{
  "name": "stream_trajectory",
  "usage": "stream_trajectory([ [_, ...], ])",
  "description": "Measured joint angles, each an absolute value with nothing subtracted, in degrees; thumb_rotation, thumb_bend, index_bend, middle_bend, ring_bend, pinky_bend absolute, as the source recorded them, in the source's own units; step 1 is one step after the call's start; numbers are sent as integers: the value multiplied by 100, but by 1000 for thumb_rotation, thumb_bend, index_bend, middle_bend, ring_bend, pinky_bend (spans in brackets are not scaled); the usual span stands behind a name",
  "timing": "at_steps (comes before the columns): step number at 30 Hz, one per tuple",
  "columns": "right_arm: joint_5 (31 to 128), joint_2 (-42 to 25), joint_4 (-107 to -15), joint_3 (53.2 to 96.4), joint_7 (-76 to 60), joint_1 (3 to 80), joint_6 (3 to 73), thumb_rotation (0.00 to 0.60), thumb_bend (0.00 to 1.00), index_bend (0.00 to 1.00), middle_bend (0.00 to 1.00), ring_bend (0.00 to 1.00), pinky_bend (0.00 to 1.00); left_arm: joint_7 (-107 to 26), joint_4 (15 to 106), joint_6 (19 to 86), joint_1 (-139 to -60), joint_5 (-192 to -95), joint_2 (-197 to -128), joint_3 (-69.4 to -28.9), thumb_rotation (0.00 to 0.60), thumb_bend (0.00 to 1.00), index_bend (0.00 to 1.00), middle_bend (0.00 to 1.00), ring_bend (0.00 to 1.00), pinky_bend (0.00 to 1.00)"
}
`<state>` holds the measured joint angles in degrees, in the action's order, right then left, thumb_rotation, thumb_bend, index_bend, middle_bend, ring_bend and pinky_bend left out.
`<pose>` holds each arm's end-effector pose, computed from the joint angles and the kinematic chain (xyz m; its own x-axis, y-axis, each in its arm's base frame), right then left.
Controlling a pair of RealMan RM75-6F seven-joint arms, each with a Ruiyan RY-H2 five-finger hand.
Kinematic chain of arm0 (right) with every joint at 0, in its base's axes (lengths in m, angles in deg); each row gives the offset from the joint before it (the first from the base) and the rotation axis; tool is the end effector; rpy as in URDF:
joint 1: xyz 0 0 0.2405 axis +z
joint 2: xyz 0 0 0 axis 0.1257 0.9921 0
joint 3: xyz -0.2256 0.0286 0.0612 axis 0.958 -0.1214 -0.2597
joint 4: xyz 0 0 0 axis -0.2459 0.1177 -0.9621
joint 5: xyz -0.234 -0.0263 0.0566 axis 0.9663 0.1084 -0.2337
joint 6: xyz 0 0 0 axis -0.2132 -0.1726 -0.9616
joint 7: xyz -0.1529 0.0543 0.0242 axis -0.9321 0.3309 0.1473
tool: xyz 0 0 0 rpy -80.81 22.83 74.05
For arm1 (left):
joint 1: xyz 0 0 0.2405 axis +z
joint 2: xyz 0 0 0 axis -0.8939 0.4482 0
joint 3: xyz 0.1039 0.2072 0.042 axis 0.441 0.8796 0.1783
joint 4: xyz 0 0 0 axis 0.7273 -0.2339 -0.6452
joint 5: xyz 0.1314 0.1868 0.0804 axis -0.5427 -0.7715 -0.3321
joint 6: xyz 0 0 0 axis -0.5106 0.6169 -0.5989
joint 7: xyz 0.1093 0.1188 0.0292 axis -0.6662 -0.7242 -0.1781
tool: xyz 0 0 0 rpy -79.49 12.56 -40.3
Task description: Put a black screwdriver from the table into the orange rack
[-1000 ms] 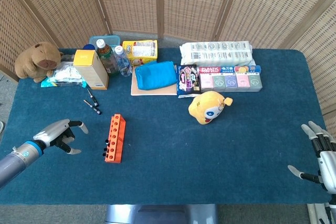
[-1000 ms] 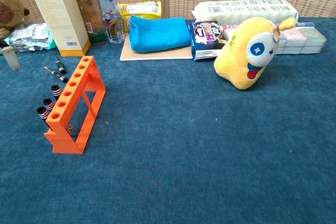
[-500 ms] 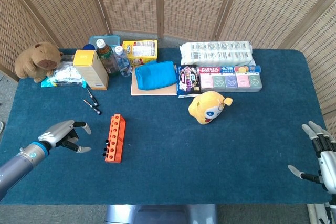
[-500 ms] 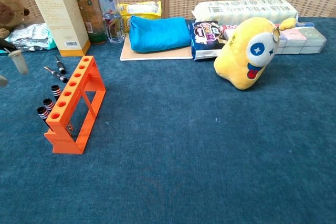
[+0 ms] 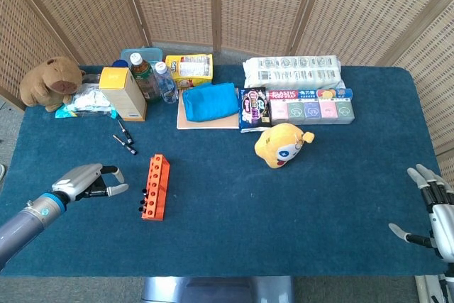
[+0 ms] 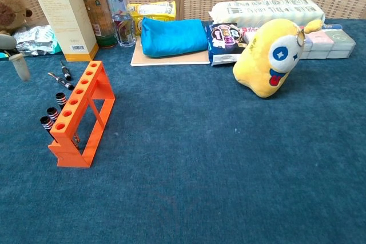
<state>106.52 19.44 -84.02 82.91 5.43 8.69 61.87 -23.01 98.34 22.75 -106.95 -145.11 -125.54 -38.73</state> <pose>-0.3000 -0.1809 0.1585 0.2110 0.0048 0.9775 -0.9772 -0.0247 0.2111 -0.2149 0.2980 0.0737 0.1331 0.6728 0.7277 0.9861 -0.0161 -0.1655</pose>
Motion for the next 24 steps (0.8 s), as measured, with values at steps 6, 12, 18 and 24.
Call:
stream_trajectory([
  [6,10632,1930,-8406,8283,501,869,6188,600,127,37,40,0,0,-2576,9796,2238,-10722,-14406,-12537,-3886,0,0,346,1000,1000,1000],
  [12,10625,1922,-8408,8283,475,875,6170,600,127,37,41,0,0,-2683,9814,2171,-10782,-14093,-12619,-3965,0,0,346,1000,1000,1000],
  [18,10615,1922,-8408,8279,472,875,6169,600,127,37,41,0,0,-2789,9819,2067,-10897,-13856,-12799,-4055,0,0,346,1000,1000,1000],
  [24,10605,1928,-8400,8275,494,876,6166,600,127,37,41,0,0,-3055,9832,1949,-11116,-13537,-12962,-4068,0,0,346,1000,1000,1000],
])
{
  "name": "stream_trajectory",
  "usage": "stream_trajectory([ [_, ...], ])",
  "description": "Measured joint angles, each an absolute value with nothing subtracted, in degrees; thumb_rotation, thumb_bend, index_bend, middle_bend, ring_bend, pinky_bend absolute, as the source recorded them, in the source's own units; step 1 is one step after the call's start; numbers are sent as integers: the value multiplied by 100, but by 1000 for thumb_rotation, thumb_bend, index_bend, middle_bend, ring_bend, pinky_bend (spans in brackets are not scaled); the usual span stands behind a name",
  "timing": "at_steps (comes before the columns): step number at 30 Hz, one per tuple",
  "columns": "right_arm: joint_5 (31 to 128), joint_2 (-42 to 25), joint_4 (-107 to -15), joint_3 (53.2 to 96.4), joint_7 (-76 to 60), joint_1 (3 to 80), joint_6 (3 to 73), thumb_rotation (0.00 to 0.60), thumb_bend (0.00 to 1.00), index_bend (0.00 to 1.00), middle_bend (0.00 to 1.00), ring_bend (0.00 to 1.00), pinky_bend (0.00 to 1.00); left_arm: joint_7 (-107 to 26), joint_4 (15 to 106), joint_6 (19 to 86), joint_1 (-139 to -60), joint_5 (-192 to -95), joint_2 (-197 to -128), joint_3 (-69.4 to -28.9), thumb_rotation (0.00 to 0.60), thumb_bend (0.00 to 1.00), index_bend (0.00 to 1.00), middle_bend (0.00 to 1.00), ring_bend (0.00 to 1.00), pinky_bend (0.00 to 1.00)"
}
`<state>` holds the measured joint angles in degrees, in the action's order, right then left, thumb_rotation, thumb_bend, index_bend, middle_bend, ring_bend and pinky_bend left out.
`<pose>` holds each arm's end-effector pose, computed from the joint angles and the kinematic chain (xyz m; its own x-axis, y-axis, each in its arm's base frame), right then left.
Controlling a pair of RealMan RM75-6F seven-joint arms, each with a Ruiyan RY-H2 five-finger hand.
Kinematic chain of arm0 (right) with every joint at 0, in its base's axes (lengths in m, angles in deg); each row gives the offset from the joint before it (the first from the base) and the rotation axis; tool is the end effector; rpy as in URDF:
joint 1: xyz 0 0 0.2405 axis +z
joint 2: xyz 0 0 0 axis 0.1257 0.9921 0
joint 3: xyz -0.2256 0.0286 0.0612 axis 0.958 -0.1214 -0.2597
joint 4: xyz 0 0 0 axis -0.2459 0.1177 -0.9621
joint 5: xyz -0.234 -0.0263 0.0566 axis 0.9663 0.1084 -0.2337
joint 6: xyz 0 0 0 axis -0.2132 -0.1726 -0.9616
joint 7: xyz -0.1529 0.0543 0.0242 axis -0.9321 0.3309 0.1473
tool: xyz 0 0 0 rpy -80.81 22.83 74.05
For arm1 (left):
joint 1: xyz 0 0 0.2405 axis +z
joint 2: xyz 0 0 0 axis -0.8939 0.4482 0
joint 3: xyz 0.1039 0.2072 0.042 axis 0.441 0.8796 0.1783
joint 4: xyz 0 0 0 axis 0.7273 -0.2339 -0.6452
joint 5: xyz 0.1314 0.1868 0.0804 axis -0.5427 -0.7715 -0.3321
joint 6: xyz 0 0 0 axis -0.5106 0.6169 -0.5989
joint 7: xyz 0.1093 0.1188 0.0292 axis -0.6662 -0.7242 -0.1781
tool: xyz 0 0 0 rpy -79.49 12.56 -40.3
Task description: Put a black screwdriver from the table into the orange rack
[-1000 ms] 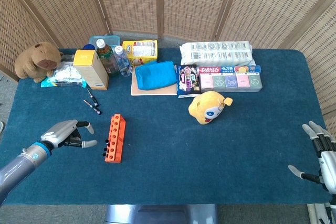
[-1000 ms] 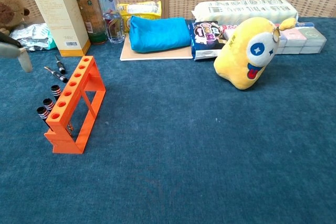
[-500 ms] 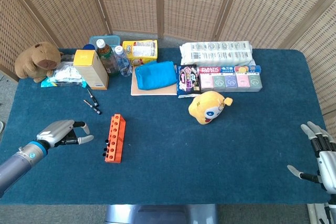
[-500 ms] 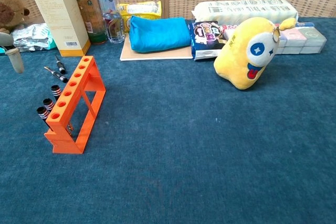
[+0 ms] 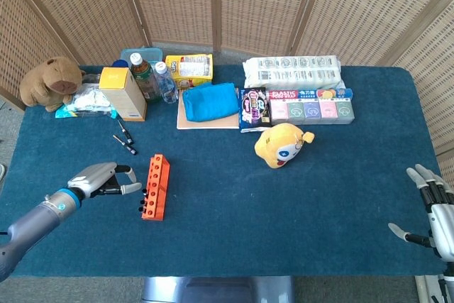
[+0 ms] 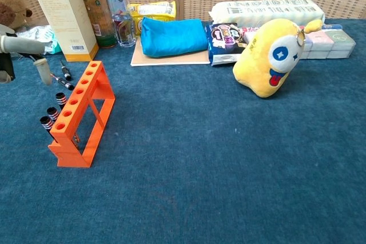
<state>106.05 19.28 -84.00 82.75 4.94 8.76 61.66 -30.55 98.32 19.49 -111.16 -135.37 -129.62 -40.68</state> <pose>-0.3009 -0.1819 0.1582 0.2166 0.0063 0.9762 -0.9761 -0.0181 0.2167 -0.1909 0.3082 0.0486 0.1371 0.7086 0.6921 0.9865 -0.0346 -0.1599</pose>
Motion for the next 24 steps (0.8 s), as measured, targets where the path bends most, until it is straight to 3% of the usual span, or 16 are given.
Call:
stream_trajectory([
  [24,10610,1975,-8390,8266,629,863,6196,600,127,37,42,0,0,-4287,10248,2277,-12068,-11850,-13292,-3709,0,0,346,1000,1000,1000],
])
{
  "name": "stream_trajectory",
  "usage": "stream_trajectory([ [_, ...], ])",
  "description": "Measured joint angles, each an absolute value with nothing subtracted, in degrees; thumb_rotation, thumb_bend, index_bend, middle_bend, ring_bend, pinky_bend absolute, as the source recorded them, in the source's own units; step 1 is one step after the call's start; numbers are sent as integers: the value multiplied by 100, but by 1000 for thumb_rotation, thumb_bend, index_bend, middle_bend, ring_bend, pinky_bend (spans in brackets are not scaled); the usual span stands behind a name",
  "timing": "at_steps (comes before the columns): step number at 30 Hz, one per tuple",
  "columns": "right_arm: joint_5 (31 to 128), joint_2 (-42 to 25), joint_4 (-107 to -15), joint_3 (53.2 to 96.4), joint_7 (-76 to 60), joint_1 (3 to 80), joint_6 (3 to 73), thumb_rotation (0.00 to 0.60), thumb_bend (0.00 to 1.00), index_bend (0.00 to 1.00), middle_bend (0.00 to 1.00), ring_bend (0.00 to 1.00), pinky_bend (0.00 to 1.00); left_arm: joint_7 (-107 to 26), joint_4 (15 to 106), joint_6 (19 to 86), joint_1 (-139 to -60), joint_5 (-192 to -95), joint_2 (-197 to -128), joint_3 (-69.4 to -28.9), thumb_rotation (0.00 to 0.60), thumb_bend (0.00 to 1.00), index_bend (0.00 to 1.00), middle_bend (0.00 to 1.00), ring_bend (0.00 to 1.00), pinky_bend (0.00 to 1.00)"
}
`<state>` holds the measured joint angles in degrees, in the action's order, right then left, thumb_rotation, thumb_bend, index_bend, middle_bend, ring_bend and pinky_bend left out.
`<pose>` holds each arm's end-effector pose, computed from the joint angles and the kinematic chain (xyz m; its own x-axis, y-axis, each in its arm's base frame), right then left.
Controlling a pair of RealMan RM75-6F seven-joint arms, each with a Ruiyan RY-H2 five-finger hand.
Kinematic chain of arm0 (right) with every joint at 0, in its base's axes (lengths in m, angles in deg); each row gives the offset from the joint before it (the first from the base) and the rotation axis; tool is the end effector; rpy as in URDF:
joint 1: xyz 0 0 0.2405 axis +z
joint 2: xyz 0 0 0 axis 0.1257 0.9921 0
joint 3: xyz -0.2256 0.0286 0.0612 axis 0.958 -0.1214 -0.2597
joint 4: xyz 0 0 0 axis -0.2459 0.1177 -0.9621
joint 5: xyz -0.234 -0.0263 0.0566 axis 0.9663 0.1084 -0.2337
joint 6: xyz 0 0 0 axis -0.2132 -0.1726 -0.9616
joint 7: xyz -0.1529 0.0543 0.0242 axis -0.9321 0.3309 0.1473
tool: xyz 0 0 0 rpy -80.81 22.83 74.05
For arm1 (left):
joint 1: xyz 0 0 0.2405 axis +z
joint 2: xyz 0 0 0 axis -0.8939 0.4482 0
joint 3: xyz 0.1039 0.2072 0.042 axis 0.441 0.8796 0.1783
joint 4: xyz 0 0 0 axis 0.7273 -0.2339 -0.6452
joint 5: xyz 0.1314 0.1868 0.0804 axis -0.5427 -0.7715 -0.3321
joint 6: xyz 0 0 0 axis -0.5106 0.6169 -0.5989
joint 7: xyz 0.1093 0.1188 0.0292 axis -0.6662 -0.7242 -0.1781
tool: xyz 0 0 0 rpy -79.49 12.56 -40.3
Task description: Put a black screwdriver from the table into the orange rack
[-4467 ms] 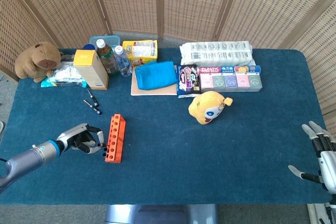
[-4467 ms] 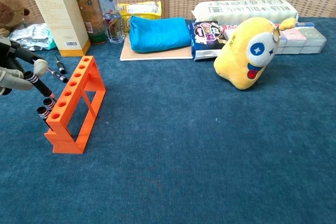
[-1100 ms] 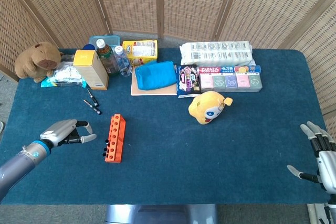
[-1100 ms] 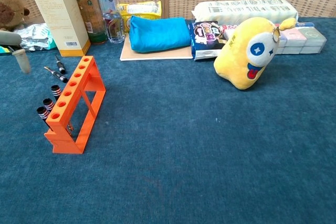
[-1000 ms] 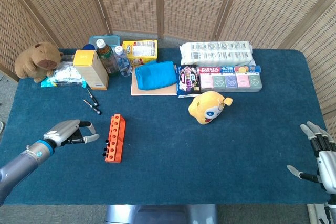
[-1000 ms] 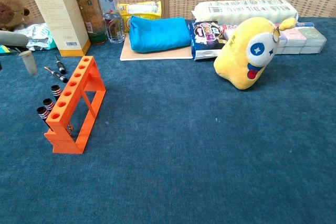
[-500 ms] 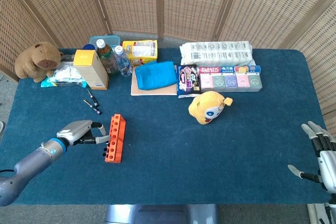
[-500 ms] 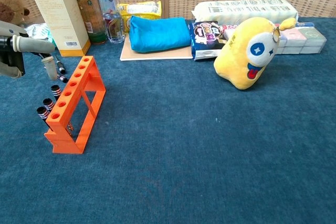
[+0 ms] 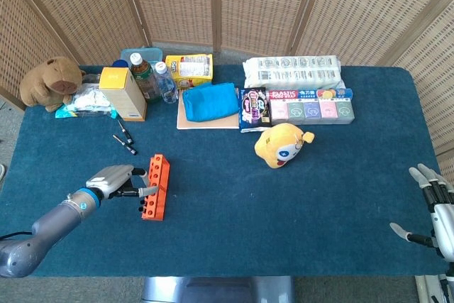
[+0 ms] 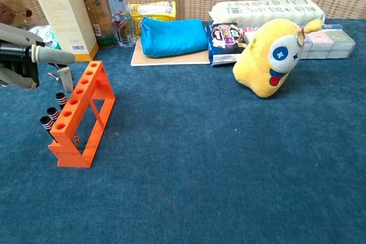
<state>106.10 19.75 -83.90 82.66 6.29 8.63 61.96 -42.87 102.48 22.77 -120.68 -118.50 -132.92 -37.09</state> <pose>-0.3016 -0.1816 0.1618 0.2032 0.0120 0.9791 -0.9789 -0.0188 0.2034 -0.1607 0.3040 0.0260 0.1735 0.7349 0.6556 0.9779 -0.0498 -0.2030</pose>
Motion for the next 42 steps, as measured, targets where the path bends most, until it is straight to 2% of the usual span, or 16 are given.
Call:
stream_trajectory([
  [28,10616,1979,-8407,8271,620,861,6191,600,127,37,41,0,0,-4266,10556,1970,-12291,-11616,-12907,-3619,0,0,346,1000,1000,1000],
  [38,10598,1979,-8410,8267,613,871,6167,600,128,37,41,0,0,-3966,10674,1987,-12086,-11946,-12627,-3837,0,2,346,1000,995,1000],
  [40,10600,1981,-8410,8270,618,871,6163,600,127,37,41,0,0,-3893,10703,2001,-12000,-12075,-12551,-3889,0,10,339,963,926,965],
  [41,10601,1983,-8410,8270,624,870,6164,600,127,37,42,0,0,-3849,10722,2030,-11933,-12173,-12504,-3925,0,18,305,881,812,904],
  [42,10601,1986,-8410,8269,630,868,6170,600,127,37,42,0,0,-3818,10737,2072,-11873,-12261,-12470,-3952,0,26,240,731,640,804],
])
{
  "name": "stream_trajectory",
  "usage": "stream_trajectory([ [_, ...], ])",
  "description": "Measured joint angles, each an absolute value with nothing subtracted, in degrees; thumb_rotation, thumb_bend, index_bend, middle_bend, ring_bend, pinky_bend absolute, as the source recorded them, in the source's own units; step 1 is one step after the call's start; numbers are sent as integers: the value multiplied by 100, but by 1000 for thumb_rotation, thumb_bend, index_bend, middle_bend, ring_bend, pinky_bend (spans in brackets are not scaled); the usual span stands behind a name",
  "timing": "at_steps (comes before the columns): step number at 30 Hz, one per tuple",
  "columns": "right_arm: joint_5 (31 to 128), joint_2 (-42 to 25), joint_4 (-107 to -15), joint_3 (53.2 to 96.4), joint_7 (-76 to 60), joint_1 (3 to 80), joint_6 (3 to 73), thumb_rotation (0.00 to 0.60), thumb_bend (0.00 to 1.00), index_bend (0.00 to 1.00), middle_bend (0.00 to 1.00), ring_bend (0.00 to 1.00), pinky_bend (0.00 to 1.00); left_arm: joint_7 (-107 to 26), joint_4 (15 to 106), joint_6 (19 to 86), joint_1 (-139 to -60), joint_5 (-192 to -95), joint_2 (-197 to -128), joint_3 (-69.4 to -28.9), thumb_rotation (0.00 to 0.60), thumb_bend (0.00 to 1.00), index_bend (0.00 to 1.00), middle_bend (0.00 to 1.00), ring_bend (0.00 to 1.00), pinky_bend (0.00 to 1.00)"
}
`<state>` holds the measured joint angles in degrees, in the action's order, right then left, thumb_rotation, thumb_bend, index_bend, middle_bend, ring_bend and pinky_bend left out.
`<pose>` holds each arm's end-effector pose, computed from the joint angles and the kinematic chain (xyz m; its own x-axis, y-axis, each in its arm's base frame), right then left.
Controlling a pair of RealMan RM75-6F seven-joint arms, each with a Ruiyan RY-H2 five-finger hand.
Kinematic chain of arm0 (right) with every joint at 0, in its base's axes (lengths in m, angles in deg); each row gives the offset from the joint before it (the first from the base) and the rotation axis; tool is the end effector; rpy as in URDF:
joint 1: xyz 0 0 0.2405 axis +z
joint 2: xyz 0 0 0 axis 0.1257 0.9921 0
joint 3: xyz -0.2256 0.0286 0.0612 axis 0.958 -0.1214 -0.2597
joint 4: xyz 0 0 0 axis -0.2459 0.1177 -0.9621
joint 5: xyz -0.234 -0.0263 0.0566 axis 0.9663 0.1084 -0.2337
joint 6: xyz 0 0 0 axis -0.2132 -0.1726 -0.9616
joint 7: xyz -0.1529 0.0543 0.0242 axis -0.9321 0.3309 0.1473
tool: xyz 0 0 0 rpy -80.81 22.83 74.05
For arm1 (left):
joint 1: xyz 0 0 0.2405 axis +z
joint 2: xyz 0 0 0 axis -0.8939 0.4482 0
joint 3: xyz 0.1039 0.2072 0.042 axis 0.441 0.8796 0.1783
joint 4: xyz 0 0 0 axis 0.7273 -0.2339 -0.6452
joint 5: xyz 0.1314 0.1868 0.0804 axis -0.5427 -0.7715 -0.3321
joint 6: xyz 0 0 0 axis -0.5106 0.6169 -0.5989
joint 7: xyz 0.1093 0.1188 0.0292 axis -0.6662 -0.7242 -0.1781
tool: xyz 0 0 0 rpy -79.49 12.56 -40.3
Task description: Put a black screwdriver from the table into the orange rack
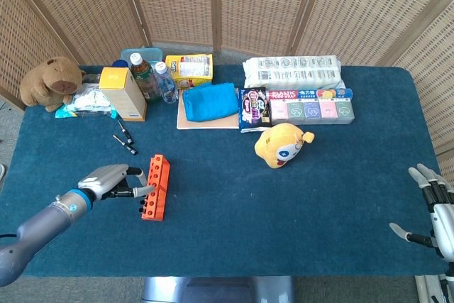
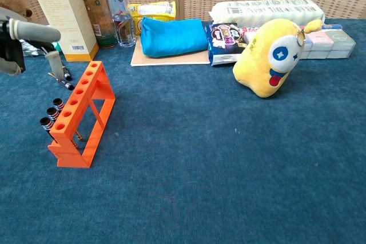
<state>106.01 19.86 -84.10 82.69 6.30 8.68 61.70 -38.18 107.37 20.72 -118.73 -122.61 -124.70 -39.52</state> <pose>-0.3015 -0.1818 0.1613 0.2015 0.0076 0.9795 -0.9793 -0.0168 0.2016 -0.1506 0.3011 0.0571 0.1438 0.7163 0.6828 0.9853 -0.0397 -0.1659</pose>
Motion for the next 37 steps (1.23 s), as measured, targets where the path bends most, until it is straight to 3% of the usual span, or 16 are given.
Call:
stream_trajectory([
  [1,10600,1987,-8409,8267,634,865,6177,600,128,37,42,0,0,-3786,10754,2134,-11803,-12362,-12437,-3980,0,32,180,597,503,725],
  [3,10597,1989,-8406,8263,643,861,6186,600,127,37,42,0,0,-3702,10801,2345,-11593,-12653,-12350,-4038,11,41,32,181,145,513],
  [5,10597,1989,-8405,8263,645,861,6187,600,127,37,42,0,0,-3606,10852,2585,-11334,-13003,-12245,-4076,106,43,0,18,20,409],
  [9,10607,1975,-8410,8266,601,860,6192,600,126,37,42,0,0,-3511,10870,3208,-10795,-13729,-12071,-4074,450,51,0,0,0,291],
  [12,10610,1955,-8419,8270,533,862,6186,600,126,37,42,0,0,-3530,10787,3860,-10290,-14334,-11998,-3986,576,59,0,0,0,243],
  [14,10611,1939,-8427,8272,484,867,6174,600,126,37,41,0,0,-3586,10663,4339,-9907,-14759,-11974,-3882,600,60,0,0,0,224],
  [26,10602,1863,-8503,8271,228,864,6188,600,127,37,42,0,0,-3855,9372,6998,-7992,-16129,-12494,-3478,600,60,0,0,0,141],
  [30,10639,1836,-8511,8282,142,847,6226,600,127,37,42,0,0,-3962,8905,7524,-7447,-16252,-13036,-3422,600,34,0,0,0,16],
  [37,10671,1847,-8500,8290,204,790,6335,600,126,37,42,0,0,-4078,8441,7904,-6913,-16441,-13880,-3421,600,17,0,0,0,0],
])
